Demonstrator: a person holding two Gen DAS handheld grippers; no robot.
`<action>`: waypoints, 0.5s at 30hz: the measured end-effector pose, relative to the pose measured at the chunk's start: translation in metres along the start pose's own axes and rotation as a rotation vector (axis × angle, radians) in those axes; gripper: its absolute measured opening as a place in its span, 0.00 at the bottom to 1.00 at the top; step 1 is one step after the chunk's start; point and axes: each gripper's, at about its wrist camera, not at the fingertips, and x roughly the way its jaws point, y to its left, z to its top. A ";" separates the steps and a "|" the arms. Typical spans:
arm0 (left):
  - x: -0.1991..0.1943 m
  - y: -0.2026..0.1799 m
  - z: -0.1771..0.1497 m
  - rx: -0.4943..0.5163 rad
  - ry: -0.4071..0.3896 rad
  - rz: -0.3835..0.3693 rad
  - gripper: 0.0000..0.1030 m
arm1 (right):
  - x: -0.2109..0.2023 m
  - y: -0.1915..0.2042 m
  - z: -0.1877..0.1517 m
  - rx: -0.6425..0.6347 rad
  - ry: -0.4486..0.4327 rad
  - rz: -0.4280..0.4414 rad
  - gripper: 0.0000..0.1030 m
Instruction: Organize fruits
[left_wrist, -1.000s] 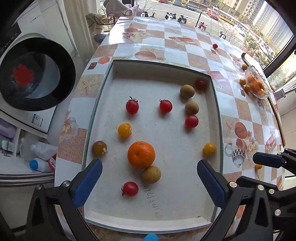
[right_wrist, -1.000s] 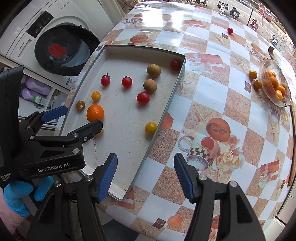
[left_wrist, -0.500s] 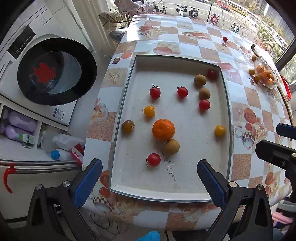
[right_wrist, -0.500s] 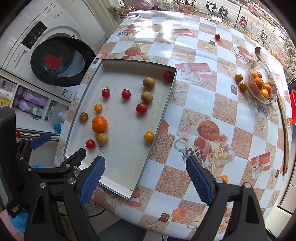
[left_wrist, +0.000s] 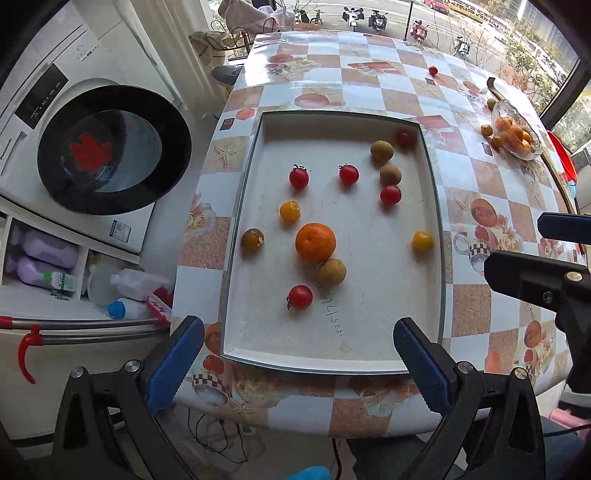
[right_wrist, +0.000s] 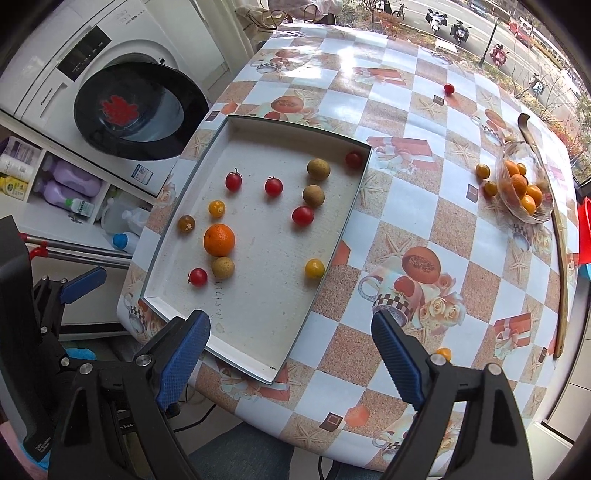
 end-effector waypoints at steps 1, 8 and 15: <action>0.000 -0.001 0.000 0.002 0.000 -0.001 1.00 | 0.000 0.000 0.001 -0.002 0.000 -0.001 0.88; -0.003 -0.006 0.000 0.018 0.003 0.003 1.00 | -0.003 -0.001 0.006 -0.021 -0.002 -0.005 0.88; -0.003 -0.008 0.002 0.020 0.002 0.005 1.00 | -0.003 -0.001 0.007 -0.026 -0.001 -0.005 0.89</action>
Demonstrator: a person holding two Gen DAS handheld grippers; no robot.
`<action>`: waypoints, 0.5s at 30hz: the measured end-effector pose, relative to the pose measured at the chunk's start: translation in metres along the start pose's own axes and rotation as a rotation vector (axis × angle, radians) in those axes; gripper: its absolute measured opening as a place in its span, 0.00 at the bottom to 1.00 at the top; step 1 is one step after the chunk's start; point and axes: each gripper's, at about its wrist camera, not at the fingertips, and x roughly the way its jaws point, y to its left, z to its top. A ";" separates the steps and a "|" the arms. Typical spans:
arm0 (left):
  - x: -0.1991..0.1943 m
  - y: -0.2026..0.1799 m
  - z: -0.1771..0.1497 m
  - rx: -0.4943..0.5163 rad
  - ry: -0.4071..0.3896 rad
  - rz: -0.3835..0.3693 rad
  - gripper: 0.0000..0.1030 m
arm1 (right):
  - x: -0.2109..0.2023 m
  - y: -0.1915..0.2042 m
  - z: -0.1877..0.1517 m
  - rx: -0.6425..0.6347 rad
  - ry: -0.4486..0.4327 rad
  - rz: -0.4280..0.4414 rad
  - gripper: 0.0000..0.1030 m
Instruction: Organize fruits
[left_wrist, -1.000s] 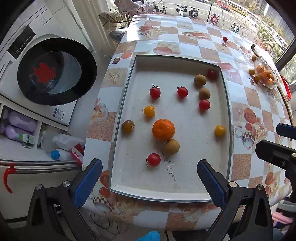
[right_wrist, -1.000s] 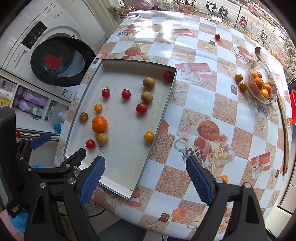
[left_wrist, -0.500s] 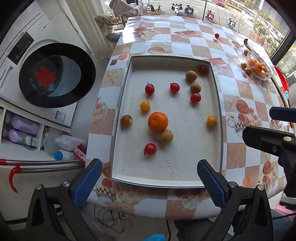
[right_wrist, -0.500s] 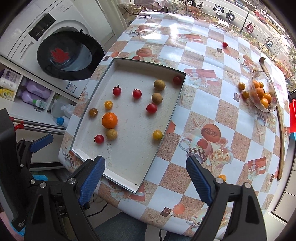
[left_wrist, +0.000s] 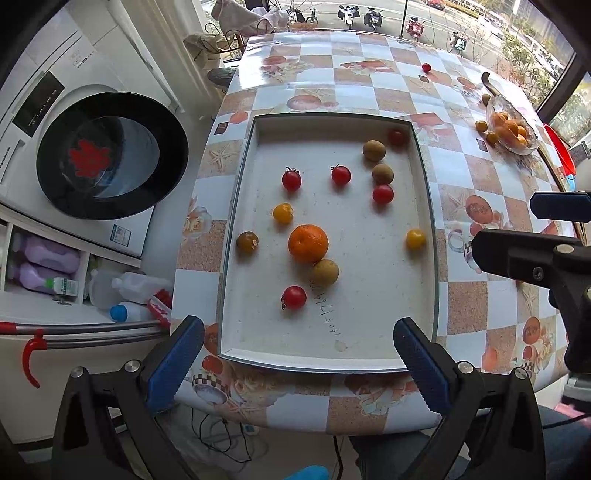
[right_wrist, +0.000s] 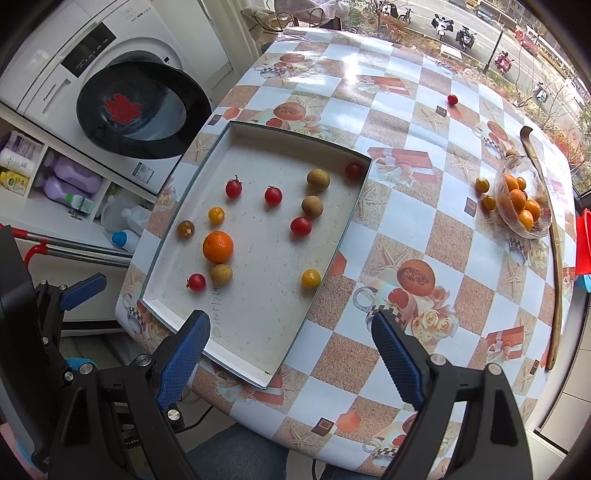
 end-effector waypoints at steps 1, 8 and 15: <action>-0.001 0.000 0.001 0.001 -0.001 0.001 1.00 | 0.000 0.000 0.000 0.001 -0.001 0.000 0.89; -0.002 0.001 0.005 0.000 -0.005 0.001 1.00 | 0.001 0.000 0.000 0.001 0.002 0.001 0.89; -0.001 -0.001 0.007 0.008 -0.001 -0.003 1.00 | 0.001 0.000 0.001 -0.003 0.004 0.000 0.89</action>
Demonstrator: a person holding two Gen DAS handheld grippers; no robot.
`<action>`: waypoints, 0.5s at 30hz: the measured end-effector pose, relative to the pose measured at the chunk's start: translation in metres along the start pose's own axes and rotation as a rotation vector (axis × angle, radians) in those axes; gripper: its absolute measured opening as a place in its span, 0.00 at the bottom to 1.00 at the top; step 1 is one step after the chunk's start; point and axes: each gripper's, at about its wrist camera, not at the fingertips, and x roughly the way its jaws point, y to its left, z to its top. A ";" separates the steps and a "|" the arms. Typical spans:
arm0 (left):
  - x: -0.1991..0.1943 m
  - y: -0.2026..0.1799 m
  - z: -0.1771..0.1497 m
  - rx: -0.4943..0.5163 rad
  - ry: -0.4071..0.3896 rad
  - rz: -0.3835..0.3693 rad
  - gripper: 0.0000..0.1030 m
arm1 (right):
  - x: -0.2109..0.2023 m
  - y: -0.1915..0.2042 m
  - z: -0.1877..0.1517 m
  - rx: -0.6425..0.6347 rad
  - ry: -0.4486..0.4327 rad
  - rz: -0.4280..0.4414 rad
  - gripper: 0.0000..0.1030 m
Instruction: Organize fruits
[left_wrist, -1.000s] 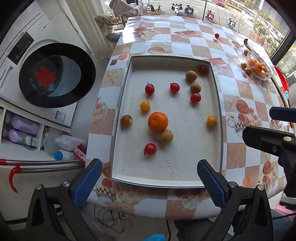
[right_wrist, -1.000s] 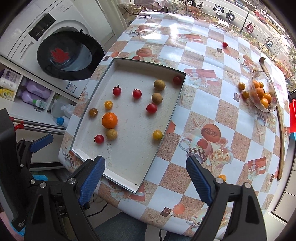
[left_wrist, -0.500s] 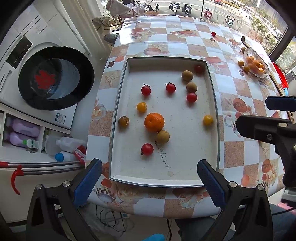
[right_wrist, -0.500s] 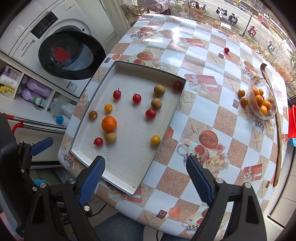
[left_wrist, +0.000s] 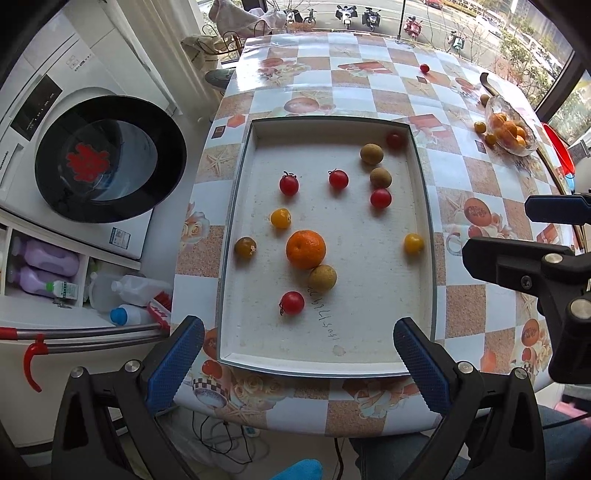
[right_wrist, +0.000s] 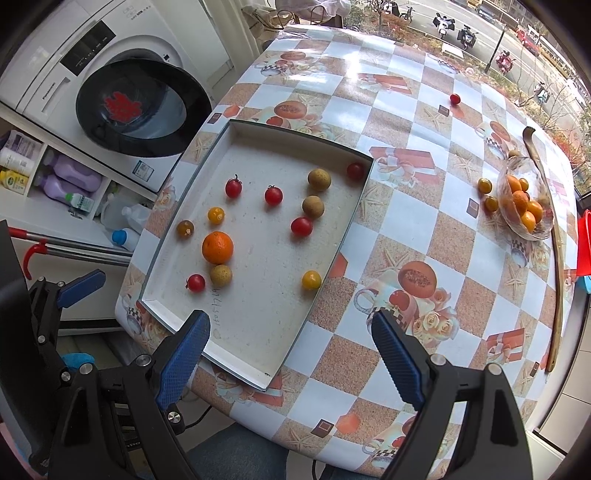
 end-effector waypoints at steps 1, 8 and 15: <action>0.000 0.000 0.000 0.000 0.000 0.000 1.00 | 0.000 0.000 0.000 0.002 -0.001 0.000 0.89; 0.001 0.000 0.001 -0.001 0.004 -0.004 1.00 | 0.003 0.000 0.001 -0.026 -0.001 -0.021 0.89; 0.001 -0.001 0.000 0.007 0.005 -0.002 1.00 | 0.002 0.001 0.002 -0.051 -0.005 -0.033 0.89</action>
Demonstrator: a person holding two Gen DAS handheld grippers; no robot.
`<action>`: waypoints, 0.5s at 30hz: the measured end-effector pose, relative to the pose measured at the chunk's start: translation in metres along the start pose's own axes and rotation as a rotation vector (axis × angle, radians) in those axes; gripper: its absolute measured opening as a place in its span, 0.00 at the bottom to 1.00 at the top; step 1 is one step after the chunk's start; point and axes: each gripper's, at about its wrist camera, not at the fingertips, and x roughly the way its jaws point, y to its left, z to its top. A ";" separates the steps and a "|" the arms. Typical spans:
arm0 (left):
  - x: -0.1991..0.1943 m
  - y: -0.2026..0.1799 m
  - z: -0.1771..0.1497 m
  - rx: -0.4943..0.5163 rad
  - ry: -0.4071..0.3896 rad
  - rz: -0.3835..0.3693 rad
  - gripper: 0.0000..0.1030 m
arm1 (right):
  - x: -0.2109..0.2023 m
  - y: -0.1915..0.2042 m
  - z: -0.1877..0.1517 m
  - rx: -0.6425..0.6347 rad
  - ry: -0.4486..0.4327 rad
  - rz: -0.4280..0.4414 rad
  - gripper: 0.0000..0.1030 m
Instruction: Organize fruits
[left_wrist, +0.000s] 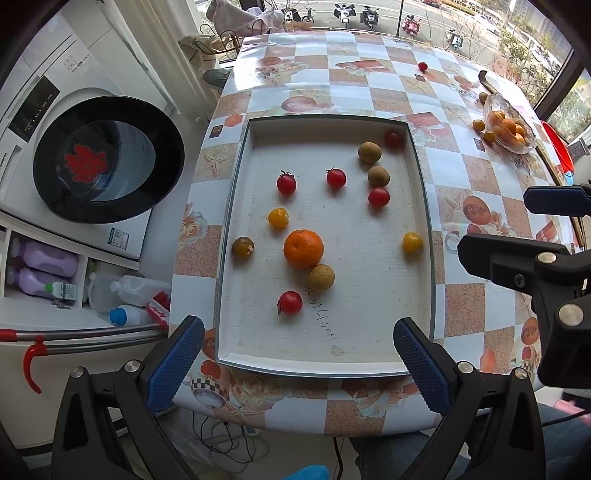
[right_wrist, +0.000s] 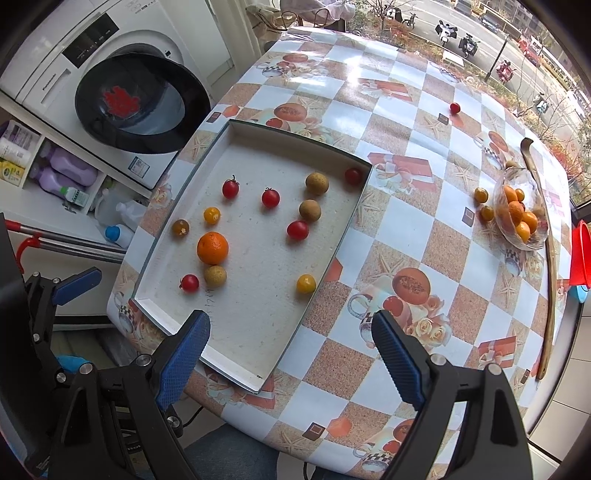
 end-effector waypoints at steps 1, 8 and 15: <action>0.000 0.000 0.000 0.000 0.000 0.000 1.00 | 0.000 0.000 0.000 -0.002 0.000 0.000 0.89; 0.000 -0.001 0.000 0.005 -0.001 -0.003 1.00 | 0.000 0.001 0.000 -0.001 0.001 0.000 0.89; -0.002 -0.003 0.001 0.009 -0.020 -0.008 1.00 | 0.000 0.001 0.000 -0.009 0.002 0.000 0.89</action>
